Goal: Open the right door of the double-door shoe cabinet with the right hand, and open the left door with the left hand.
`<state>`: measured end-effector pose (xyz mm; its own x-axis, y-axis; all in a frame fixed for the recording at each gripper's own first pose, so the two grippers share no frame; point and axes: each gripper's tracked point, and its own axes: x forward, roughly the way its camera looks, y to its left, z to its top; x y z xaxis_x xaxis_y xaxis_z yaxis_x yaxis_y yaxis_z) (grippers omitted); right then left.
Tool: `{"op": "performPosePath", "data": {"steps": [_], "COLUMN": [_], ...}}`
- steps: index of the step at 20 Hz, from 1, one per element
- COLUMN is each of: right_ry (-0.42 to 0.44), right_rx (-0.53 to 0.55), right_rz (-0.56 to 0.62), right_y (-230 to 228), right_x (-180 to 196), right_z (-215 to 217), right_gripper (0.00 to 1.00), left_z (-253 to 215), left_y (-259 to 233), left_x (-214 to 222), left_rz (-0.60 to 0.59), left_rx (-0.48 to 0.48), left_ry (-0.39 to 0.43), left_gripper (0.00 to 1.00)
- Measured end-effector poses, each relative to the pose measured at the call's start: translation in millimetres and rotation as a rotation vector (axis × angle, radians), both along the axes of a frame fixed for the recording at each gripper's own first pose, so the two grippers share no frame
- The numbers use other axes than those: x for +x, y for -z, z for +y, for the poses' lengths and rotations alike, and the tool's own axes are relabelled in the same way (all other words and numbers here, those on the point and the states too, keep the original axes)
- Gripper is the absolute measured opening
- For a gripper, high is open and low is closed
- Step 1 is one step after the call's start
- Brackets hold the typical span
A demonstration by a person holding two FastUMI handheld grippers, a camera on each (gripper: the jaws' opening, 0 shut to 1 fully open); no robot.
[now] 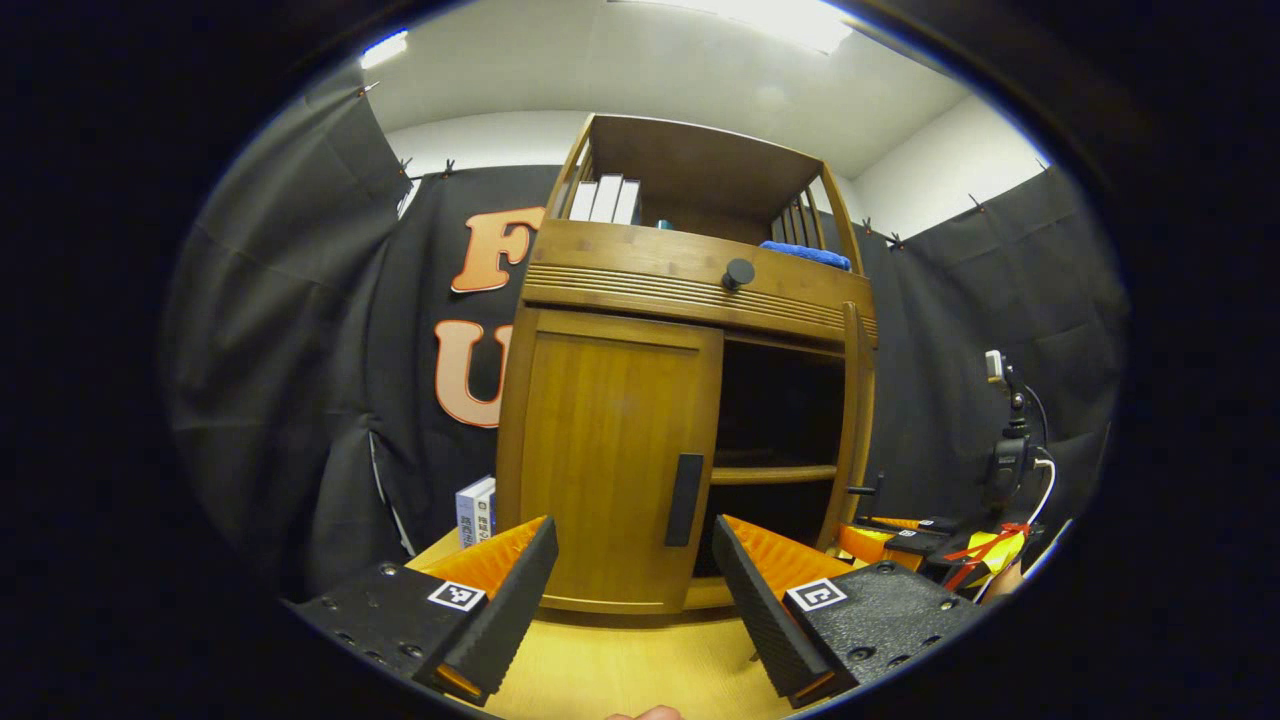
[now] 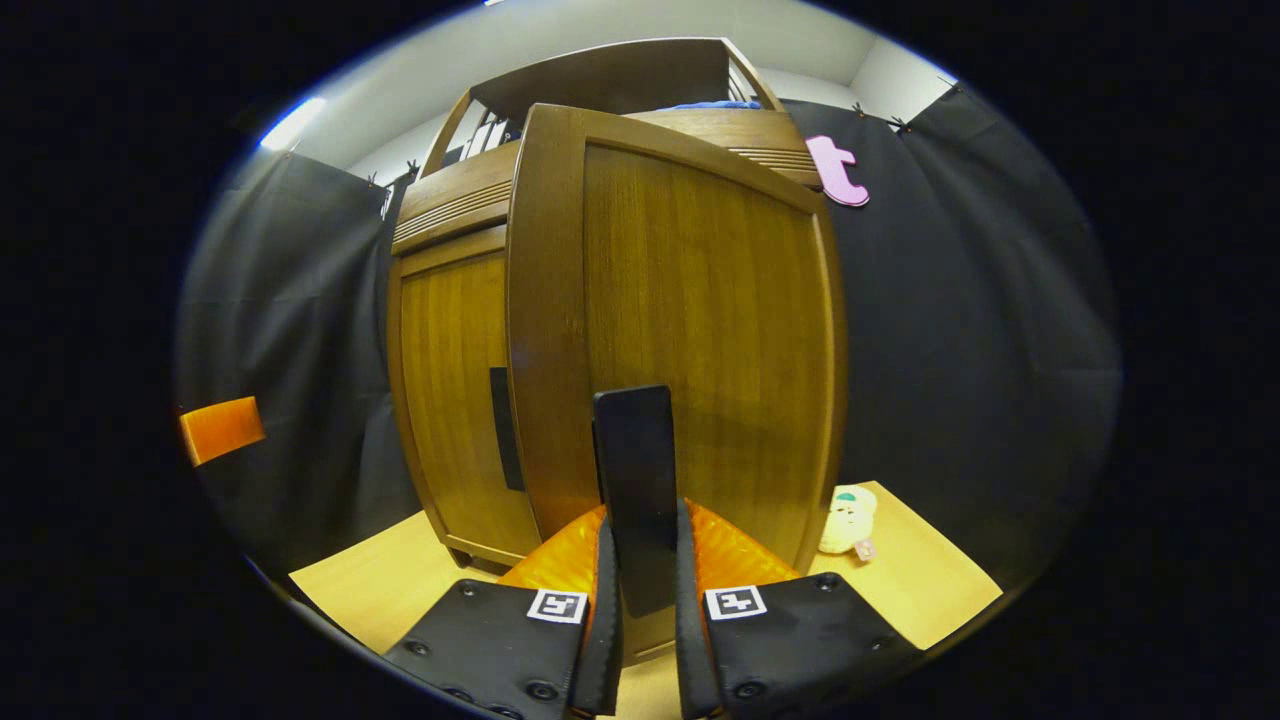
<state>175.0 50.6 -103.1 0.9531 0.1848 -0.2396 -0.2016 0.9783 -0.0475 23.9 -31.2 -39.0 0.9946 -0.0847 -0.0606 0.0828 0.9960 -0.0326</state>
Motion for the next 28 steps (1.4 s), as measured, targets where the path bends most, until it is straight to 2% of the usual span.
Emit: {"op": "performPosePath", "data": {"steps": [3, 4, 5, 6, 7, 8, 9, 10, 13, 14, 15, 16, 17, 18, 20, 21, 23, 25, 26, 28], "right_ry": [0.045, 0.051, 0.055, 0.062, 0.071, 0.082, 0.094, 0.107, 0.135, 0.142, 0.156, 0.175, 0.189, 0.207, 0.252, 0.259, 0.271, 0.254, 0.239, 0.216], "right_rx": [-0.029, -0.031, -0.025, -0.016, -0.013, -0.018, -0.027, -0.036, -0.044, -0.045, -0.044, -0.052, -0.057, -0.062, -0.076, -0.057, -0.065, -0.037, -0.014, -0.019], "right_rz": [-0.009, -0.012, -0.013, -0.013, -0.013, -0.016, -0.019, -0.023, 0.010, 0.010, -0.003, 0.000, -0.009, -0.012, 0.013, -0.021, -0.011, -0.007, -0.007, 0.006], "right_y": [-5, -7, -9, -9, -10, -10, -11, -11, 0, 0, -5, -3, -6, -7, 0, -9, -9, -9, -10, -10], "right_x": [-12, -14, -16, -16, -18, -21, -24, -28, -36, -38, -38, -34, -40, -40, -46, -44, -42, -44, -45, -47], "right_z": [-19, -22, -26, -27, -30, -33, -39, -45, -61, -67, -72, -80, -87, -93, -114, -121, -138, -152, -156, -162], "right_gripper": [0.30, 0.34, 0.29, 0.29, 0.34, 0.29, 0.34, 0.29, 0.29, 0.24, 0.29, 0.24, 0.20, 0.19, 0.19, 0.14, 0.15, 0.11, 0.12, 0.12], "left_z": [-10, -12, -14, -16, -19, -22, -22, -21, -17, -15, -12, -8, -5, -4, -2, -1, -6, -10, -12, -19], "left_y": [-2, -1, 0, 1, 1, 2, 3, 3, 9, 10, 11, 13, 14, 16, 20, 20, 18, 16, 11, 6], "left_x": [1, 2, 3, 3, 3, 3, 3, 4, 5, 5, 5, 5, 5, 5, 6, 7, 12, 16, 20, 28], "left_rz": [-0.011, -0.014, -0.012, -0.011, -0.012, -0.011, -0.011, -0.011, 0.003, 0.007, 0.008, 0.010, 0.013, 0.016, 0.025, 0.022, 0.013, 0.011, -0.003, -0.022], "left_rx": [-0.006, -0.003, 0.003, 0.007, 0.005, 0.001, -0.004, -0.007, -0.015, -0.012, -0.006, 0.000, 0.003, 0.002, 0.004, 0.008, 0.012, 0.036, 0.050, 0.072], "left_ry": [0.036, 0.041, 0.045, 0.054, 0.068, 0.081, 0.087, 0.088, 0.084, 0.082, 0.076, 0.068, 0.062, 0.058, 0.053, 0.048, 0.058, 0.064, 0.066, 0.072], "left_gripper": [0.94, 0.94, 0.94, 0.92, 0.92, 0.92, 0.94, 0.94, 0.94, 0.94, 0.95, 0.92, 0.95, 0.92, 0.95, 0.95, 0.95, 0.92, 0.95, 0.95]}}
